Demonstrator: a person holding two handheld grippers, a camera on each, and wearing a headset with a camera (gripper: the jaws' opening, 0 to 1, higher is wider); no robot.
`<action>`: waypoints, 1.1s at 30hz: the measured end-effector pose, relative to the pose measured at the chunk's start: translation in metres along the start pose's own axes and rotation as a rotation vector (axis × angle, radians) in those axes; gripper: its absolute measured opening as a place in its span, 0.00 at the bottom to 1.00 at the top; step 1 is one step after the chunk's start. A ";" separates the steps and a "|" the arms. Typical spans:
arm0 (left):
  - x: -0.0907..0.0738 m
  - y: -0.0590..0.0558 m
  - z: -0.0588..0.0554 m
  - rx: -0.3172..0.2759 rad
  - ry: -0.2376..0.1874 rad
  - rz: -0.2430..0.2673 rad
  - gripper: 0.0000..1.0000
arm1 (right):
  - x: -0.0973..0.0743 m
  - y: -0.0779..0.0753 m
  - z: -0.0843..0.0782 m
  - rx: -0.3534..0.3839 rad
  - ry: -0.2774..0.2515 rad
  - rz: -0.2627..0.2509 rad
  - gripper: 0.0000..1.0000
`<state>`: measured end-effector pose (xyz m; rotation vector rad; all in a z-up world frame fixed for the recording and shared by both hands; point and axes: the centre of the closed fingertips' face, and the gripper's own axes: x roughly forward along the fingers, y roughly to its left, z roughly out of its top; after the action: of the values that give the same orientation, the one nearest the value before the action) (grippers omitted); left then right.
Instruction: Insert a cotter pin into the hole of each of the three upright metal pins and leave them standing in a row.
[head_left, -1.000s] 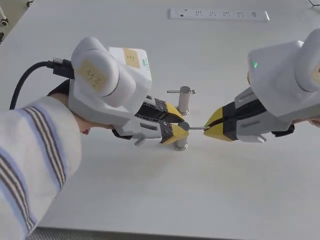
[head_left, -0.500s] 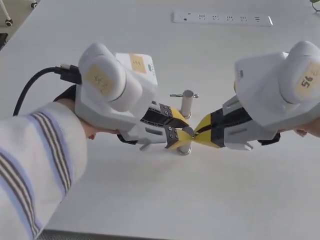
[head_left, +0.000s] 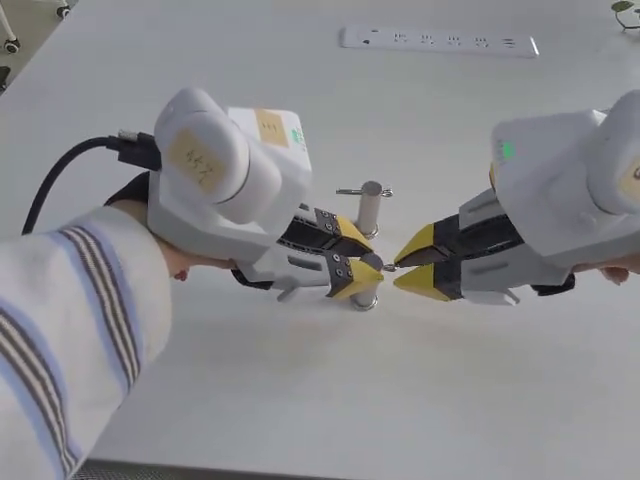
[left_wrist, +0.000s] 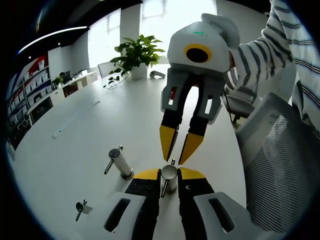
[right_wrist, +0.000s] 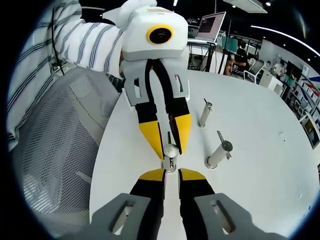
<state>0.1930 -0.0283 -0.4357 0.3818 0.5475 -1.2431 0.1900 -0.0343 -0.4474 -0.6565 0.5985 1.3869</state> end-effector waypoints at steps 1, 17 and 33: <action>0.000 0.000 0.000 -0.001 0.000 0.001 0.10 | -0.001 0.001 0.001 0.001 -0.004 0.002 0.04; 0.000 -0.001 -0.001 -0.007 -0.003 0.012 0.10 | -0.002 0.005 0.007 -0.001 -0.004 0.003 0.00; -0.032 0.000 -0.016 -0.090 -0.057 0.106 0.58 | -0.009 0.007 0.014 0.067 -0.048 -0.025 0.13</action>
<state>0.1833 0.0063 -0.4301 0.2949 0.5265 -1.1199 0.1819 -0.0291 -0.4318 -0.5738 0.5937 1.3500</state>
